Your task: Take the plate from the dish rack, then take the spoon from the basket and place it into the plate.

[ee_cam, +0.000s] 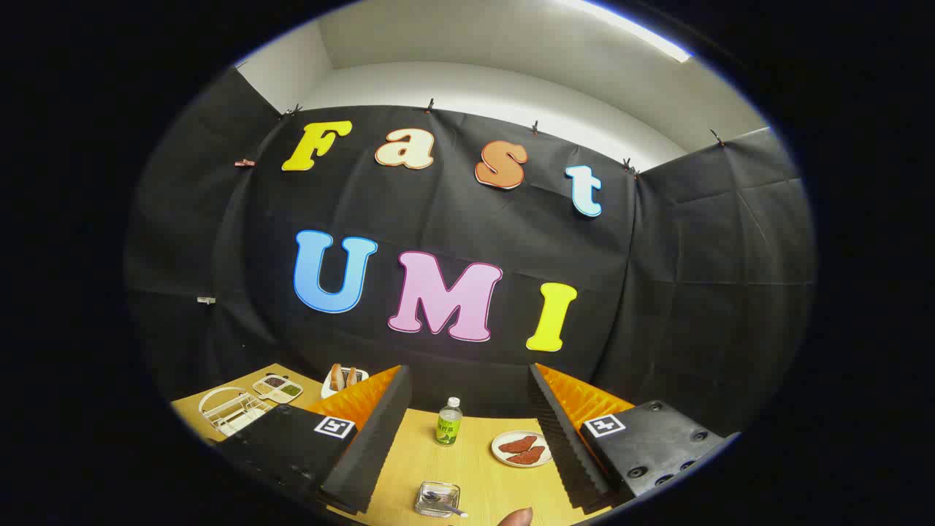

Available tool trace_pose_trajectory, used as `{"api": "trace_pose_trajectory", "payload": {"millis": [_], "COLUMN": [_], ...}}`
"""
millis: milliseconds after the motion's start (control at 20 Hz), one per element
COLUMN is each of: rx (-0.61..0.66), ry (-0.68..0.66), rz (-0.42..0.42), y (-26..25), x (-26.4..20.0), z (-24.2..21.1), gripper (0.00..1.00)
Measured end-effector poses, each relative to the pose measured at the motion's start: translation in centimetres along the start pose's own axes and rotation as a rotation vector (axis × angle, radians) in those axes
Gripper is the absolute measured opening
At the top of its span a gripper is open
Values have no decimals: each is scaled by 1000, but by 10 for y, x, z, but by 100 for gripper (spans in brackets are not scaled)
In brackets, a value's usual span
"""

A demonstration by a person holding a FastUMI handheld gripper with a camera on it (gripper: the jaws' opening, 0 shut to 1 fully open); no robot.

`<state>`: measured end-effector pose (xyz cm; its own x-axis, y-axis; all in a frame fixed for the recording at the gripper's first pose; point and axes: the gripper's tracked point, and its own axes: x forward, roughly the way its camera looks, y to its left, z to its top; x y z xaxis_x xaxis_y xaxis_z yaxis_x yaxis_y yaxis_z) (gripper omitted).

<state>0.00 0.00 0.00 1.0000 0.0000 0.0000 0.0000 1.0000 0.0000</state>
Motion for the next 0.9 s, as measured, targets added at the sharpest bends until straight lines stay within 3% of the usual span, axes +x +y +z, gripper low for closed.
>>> {"api": "trace_pose_trajectory", "payload": {"millis": [900], "rx": [-12], "ry": [37], "rz": [25], "y": [19], "x": [-1], "z": [-10], "gripper": [98]}}
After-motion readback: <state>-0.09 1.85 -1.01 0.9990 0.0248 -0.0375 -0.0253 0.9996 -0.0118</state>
